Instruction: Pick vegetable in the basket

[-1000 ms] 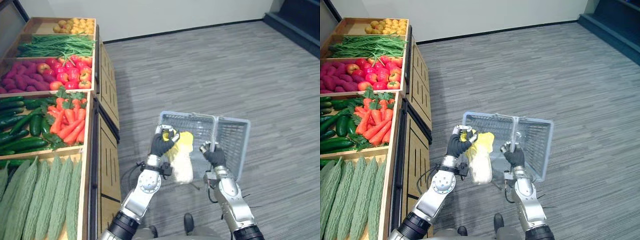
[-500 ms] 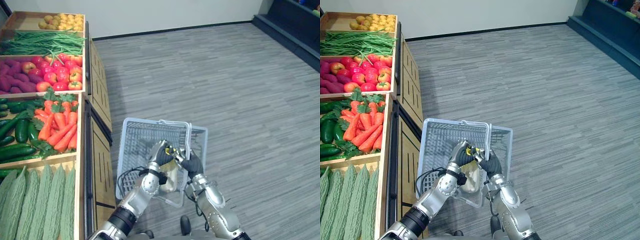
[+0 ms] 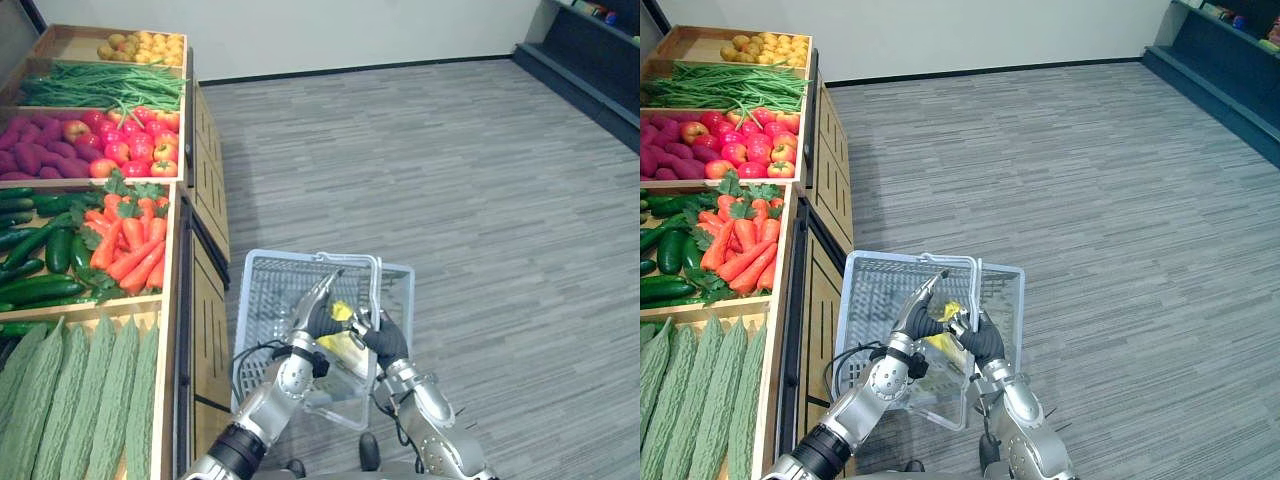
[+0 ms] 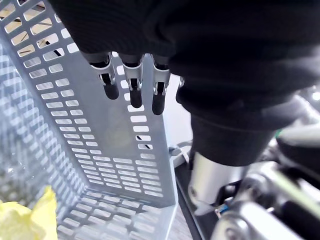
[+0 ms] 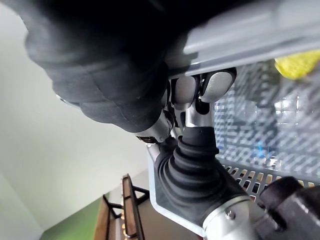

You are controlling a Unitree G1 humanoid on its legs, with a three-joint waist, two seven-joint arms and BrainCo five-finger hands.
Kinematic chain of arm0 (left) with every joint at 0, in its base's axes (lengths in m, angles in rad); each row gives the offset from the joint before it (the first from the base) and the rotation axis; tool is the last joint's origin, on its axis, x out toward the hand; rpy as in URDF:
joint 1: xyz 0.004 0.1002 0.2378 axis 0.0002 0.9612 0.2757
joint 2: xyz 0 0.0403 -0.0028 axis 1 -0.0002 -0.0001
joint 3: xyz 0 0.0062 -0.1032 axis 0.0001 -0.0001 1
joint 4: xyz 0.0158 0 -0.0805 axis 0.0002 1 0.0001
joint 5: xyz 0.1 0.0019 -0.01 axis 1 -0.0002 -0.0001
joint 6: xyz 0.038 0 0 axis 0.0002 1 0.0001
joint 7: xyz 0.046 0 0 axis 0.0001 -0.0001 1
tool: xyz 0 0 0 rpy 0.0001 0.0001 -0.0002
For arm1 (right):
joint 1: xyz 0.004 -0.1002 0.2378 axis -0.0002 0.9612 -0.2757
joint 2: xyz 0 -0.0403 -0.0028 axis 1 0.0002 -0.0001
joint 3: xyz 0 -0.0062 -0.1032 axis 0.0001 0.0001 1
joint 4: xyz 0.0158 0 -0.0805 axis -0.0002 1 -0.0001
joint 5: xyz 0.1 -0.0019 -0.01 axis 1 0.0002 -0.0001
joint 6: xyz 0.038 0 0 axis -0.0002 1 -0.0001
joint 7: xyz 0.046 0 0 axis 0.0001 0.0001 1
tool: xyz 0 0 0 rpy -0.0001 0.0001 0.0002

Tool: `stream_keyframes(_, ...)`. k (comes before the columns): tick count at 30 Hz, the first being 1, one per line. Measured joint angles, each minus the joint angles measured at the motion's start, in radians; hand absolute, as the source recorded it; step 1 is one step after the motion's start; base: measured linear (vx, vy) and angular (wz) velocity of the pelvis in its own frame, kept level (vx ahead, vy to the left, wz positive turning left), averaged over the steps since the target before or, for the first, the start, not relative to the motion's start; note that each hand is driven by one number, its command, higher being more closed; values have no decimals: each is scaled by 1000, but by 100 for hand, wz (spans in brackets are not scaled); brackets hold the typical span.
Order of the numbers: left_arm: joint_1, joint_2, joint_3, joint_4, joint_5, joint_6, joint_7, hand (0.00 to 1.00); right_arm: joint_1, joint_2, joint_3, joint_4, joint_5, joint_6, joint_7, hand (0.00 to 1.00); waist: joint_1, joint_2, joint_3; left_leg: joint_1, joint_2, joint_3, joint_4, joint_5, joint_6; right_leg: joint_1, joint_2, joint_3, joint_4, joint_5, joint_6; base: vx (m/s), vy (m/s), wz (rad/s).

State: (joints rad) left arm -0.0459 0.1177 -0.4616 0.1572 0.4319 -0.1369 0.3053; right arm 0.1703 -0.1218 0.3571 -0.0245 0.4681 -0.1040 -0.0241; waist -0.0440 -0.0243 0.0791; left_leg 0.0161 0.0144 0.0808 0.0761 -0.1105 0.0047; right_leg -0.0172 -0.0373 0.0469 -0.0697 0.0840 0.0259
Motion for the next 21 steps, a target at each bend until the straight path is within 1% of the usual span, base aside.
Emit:
stream_keyframes(1, 8, 0, 0, -15, -8, -6, 0, 0, 4, 2, -15, 0, -11, 0, -1, 100, 0, 0, 0, 1, 0, 0, 0, 0, 0, 2, 0, -2, 0, 0, 0, 4, 18, 9)
stream_keyframes(2, 27, -1, 2, -47, -21, -19, 0, 0, 18, 13, -53, 0, -57, 0, -15, 100, 1, 0, 0, 9, 0, -3, -1, 1, 1, 13, -1, -8, -2, 0, 0, 3, 18, 9)
stream_keyframes(3, 34, -1, 4, -56, -31, -26, 0, 0, 25, 18, -67, 1, -73, 0, -21, 100, 3, 0, 0, 14, 0, -4, -2, 1, 1, 17, -1, -10, -2, 0, 1, -3, 26, 10)
stream_keyframes(5, 62, -3, 27, -95, -53, -32, -2, 0, 35, 29, -107, 3, -117, 0, -38, 100, 2, 1, -3, 15, -1, -7, -4, 1, 1, 20, -2, -12, -2, -2, 3, -11, 21, 4)
stream_keyframes(7, 102, -7, 80, -138, -82, -41, -3, 0, 34, 40, -171, 34, -178, 0, -67, 100, 4, 1, -3, 15, -4, -11, -7, 1, 1, 19, -4, -16, -2, -6, 7, 0, 0, 0)
stream_keyframes(9, 141, -13, 123, -180, -104, -46, -3, 0, 34, 42, -218, 60, -225, 0, -85, 100, 4, 2, -3, 14, -9, -17, -8, 1, 1, 19, -9, -19, -2, -16, 20, -12, 10, 6)
stream_keyframes(10, 162, -17, 144, -204, -114, -46, -3, 0, 34, 41, -245, 77, -242, 0, -89, 100, 4, 3, -4, 13, -11, -19, -8, 1, 1, 19, -11, -20, -2, -16, 20, -7, 19, 6)
stream_keyframes(14, 246, -23, 222, -269, -157, -63, -3, 0, 36, 37, -326, 142, -279, 4, -112, 100, 5, 18, -13, 10, -17, -24, -6, 0, 2, 20, -18, -35, 0, -17, 21, 2, 32, 6)
stream_keyframes(16, 278, -28, 264, -297, -182, -67, -2, 0, 39, 38, -353, 169, -293, 4, -120, 100, 7, 19, -14, 6, -18, -27, -1, -1, 4, 22, -20, -44, 0, -18, 22, -1, 22, 13)
stream_keyframes(17, 298, -36, 283, -317, -187, -70, -1, 0, 42, 38, -370, 183, -303, 4, -127, 100, 9, 19, -14, -4, -18, -34, 13, -8, 11, 22, -21, -49, 0, -18, 23, -9, 21, 16)
stream_keyframes(21, 323, -54, 317, -330, -206, -72, 0, 0, 51, 39, -397, 217, -318, 4, -127, 100, 20, 19, -14, -37, -18, -48, 61, -34, 17, 27, -23, -67, 0, -24, 30, -22, 23, 14)
